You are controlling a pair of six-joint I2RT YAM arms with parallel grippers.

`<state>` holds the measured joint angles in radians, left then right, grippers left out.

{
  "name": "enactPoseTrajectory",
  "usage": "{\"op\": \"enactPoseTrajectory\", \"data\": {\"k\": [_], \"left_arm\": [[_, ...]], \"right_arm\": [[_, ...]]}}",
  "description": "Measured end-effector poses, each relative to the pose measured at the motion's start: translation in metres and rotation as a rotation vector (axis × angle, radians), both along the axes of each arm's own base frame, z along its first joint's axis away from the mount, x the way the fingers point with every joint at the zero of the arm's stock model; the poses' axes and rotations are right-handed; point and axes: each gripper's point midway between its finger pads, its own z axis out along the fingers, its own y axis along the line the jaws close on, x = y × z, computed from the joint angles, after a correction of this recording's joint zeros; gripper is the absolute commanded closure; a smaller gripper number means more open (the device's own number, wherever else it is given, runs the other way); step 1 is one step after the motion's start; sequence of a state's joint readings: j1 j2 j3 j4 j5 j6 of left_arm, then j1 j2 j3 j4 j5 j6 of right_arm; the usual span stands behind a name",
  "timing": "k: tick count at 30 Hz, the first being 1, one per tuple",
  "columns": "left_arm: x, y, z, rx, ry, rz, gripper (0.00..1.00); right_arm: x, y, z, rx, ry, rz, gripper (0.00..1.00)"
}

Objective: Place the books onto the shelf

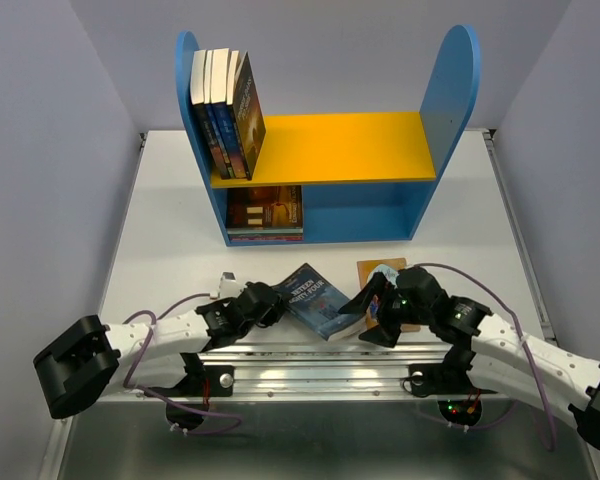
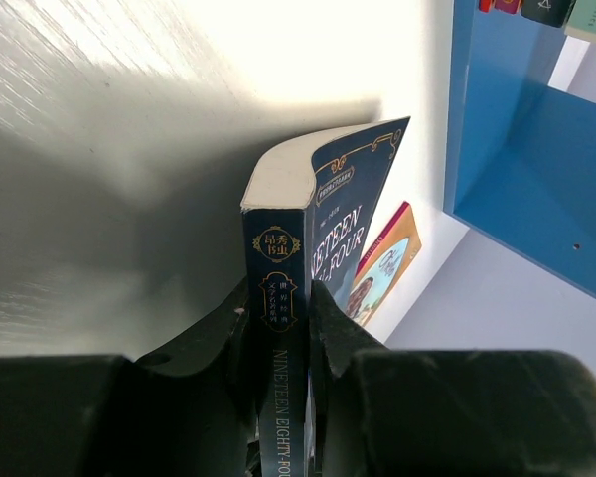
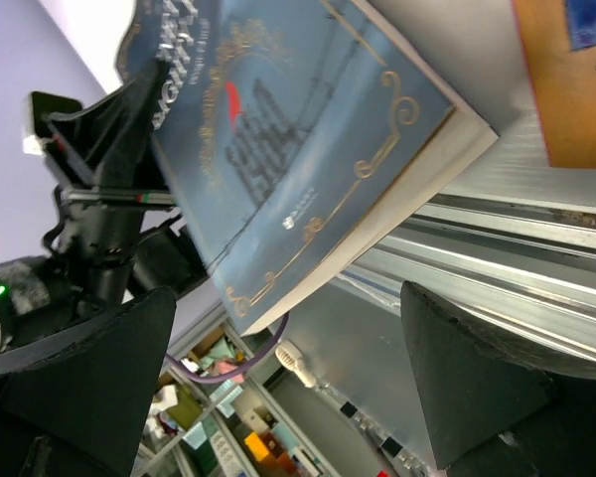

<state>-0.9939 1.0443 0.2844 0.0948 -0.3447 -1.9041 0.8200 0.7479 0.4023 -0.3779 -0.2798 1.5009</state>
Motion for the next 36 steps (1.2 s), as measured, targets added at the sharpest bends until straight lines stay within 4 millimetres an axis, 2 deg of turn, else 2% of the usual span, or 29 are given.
{"op": "enactPoseTrajectory", "data": {"k": [4,11,14,15,17,18,19,23,28,30,32,33,34,35,36], "left_arm": [[0.000,-0.005,0.001,-0.001,0.013,0.011,1.00],[0.002,-0.010,0.008,-0.004,0.014,0.025,1.00],[-0.001,-0.015,0.010,-0.002,0.011,0.013,1.00],[-0.003,-0.017,0.009,0.002,0.010,0.006,1.00],[-0.008,-0.021,0.007,0.010,0.013,-0.014,1.00],[-0.010,-0.023,0.006,0.021,0.010,-0.019,1.00],[-0.010,-0.022,0.006,0.028,0.008,-0.019,1.00],[-0.008,-0.018,0.004,0.067,-0.012,-0.001,1.00],[-0.007,-0.010,0.002,0.115,-0.045,0.022,1.00],[-0.007,-0.009,0.002,0.123,-0.054,0.028,1.00],[-0.007,-0.009,0.003,0.125,-0.064,0.032,1.00],[-0.007,-0.009,0.005,0.124,-0.072,0.034,1.00],[-0.007,-0.009,0.006,0.126,-0.077,0.035,1.00],[-0.005,-0.008,0.009,0.128,-0.088,0.041,1.00],[-0.004,-0.008,0.012,0.131,-0.098,0.041,1.00]], "right_arm": [[-0.005,0.003,-0.014,-0.004,0.051,0.006,0.00],[-0.013,0.010,-0.024,0.033,0.107,-0.012,0.00],[-0.009,0.008,-0.034,0.032,0.122,-0.067,0.00],[-0.006,0.008,-0.036,0.038,0.119,-0.093,0.03],[0.001,0.011,-0.037,0.052,0.105,-0.130,0.12],[0.003,0.012,-0.039,0.049,0.104,-0.141,0.29],[0.005,0.011,-0.043,0.036,0.102,-0.158,0.37],[0.013,0.009,-0.050,0.010,0.083,-0.211,0.51],[0.031,0.009,-0.043,0.032,0.014,-0.282,0.83],[0.034,0.009,-0.041,0.036,-0.010,-0.282,0.99],[0.034,0.009,-0.040,0.034,-0.035,-0.272,0.99],[0.034,0.009,-0.039,0.034,-0.049,-0.267,0.94],[0.035,0.009,-0.038,0.037,-0.059,-0.265,0.81],[0.035,0.009,-0.036,0.041,-0.072,-0.261,0.61],[0.036,0.010,-0.034,0.045,-0.087,-0.256,0.53]]}}
